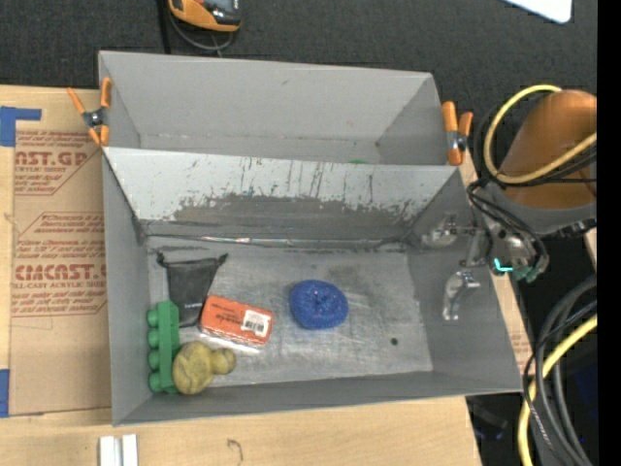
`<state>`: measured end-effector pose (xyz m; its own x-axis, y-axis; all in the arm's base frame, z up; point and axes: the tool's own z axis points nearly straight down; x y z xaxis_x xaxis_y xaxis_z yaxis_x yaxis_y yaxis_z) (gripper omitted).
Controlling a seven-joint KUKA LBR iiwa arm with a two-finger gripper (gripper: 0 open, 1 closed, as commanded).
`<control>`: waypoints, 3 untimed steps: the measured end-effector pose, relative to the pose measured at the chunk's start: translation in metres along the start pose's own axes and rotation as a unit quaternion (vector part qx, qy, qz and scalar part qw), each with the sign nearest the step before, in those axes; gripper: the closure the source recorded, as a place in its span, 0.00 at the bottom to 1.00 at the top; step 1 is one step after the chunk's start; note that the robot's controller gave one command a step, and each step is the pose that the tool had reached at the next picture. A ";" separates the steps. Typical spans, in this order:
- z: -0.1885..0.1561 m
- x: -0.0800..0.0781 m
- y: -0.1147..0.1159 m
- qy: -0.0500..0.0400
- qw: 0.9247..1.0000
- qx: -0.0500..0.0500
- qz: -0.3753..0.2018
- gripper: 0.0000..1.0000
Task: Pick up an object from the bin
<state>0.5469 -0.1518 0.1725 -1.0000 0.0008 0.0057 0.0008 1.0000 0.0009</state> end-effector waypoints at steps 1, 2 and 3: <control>-0.004 -0.002 0.001 -0.004 1.000 0.001 -0.001 0.00; 0.076 0.004 0.071 -0.003 0.999 0.000 0.042 1.00; 0.076 0.004 0.071 -0.003 0.999 0.000 0.042 1.00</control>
Offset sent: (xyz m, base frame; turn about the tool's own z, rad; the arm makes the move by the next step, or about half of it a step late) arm -0.0044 0.0701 -0.0751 0.0848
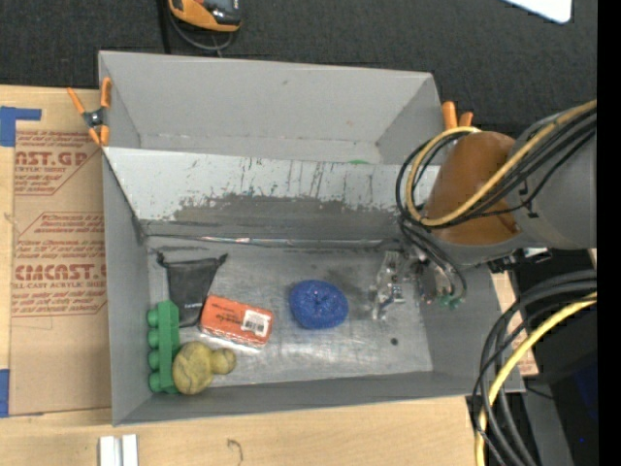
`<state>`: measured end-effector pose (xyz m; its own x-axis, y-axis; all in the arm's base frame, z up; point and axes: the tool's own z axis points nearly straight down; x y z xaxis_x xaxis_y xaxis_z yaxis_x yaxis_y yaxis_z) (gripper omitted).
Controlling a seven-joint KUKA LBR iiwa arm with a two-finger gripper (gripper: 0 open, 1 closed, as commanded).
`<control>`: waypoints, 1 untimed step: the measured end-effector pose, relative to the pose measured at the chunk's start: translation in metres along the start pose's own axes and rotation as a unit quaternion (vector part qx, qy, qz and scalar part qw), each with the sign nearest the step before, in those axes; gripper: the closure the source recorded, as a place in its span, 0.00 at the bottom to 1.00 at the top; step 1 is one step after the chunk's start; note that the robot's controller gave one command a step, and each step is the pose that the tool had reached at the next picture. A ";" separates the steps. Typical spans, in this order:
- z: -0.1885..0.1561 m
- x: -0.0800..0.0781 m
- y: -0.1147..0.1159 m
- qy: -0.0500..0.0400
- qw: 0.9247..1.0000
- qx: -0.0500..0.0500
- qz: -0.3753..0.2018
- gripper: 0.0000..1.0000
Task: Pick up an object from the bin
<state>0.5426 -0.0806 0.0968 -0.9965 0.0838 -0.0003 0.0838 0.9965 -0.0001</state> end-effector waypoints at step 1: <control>-0.012 0.002 0.002 0.000 1.000 0.000 0.007 1.00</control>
Offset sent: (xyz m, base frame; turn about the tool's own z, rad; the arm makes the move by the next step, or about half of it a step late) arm 0.0078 -0.0242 0.0236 0.0237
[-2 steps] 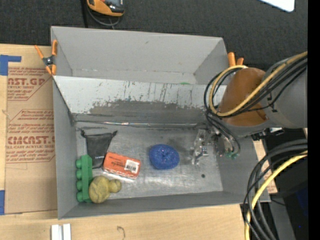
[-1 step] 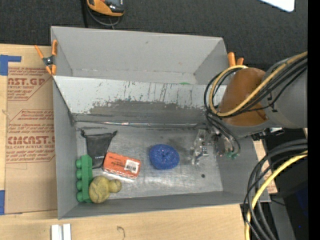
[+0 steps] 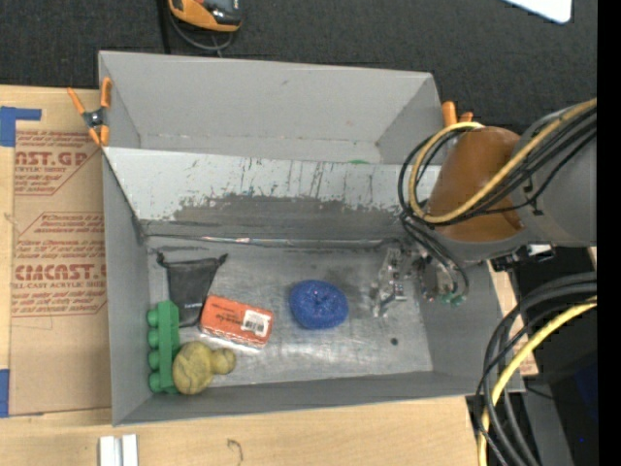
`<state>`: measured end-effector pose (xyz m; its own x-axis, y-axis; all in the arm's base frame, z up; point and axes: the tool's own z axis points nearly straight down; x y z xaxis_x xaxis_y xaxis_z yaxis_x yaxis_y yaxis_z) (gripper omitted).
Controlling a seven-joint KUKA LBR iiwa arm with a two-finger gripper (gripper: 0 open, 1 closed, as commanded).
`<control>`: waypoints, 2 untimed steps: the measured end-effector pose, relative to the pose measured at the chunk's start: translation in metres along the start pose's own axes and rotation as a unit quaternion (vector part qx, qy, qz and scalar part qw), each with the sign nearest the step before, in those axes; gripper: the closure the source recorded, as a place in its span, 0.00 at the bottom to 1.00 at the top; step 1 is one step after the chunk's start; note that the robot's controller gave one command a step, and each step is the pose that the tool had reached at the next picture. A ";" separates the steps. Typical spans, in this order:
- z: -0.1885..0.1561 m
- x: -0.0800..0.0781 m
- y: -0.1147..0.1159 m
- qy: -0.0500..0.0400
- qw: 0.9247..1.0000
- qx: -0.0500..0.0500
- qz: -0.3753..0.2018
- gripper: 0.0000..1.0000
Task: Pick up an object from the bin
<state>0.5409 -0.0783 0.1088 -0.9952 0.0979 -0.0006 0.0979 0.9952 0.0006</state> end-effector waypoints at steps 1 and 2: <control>-0.007 -0.008 -0.014 0.000 1.000 0.000 0.002 1.00; -0.009 -0.010 -0.019 0.000 1.000 0.000 0.005 1.00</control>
Offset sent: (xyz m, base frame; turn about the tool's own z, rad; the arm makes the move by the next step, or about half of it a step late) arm 0.0310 0.0082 0.0204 0.3550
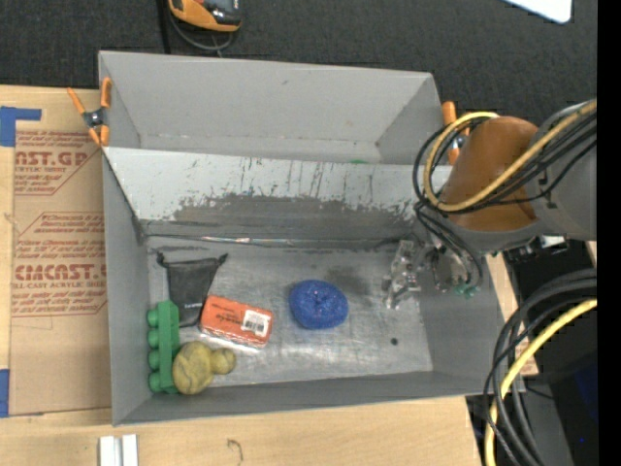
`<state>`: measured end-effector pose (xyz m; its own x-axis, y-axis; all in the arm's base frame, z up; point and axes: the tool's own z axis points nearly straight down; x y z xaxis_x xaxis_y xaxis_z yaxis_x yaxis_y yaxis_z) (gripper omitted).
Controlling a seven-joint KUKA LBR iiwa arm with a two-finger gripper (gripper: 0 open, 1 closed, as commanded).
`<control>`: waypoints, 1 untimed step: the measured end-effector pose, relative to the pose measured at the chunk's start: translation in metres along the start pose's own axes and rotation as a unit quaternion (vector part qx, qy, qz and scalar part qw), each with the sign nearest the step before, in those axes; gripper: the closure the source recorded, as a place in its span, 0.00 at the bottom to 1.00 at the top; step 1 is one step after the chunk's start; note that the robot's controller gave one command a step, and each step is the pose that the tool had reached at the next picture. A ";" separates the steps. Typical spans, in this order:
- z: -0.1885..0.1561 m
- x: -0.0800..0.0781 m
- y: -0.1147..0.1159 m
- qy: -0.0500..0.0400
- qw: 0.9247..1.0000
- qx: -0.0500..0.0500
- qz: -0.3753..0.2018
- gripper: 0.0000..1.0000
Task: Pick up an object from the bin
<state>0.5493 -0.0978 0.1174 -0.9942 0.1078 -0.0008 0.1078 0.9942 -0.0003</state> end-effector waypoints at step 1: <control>-0.051 0.011 -0.023 0.003 0.998 -0.001 0.060 1.00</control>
Offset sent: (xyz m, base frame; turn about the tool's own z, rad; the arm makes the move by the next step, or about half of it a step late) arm -0.0203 0.0544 -0.0009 0.1885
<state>0.5360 -0.1193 0.1681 -0.9743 0.2253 0.0057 0.2253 0.9743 0.0015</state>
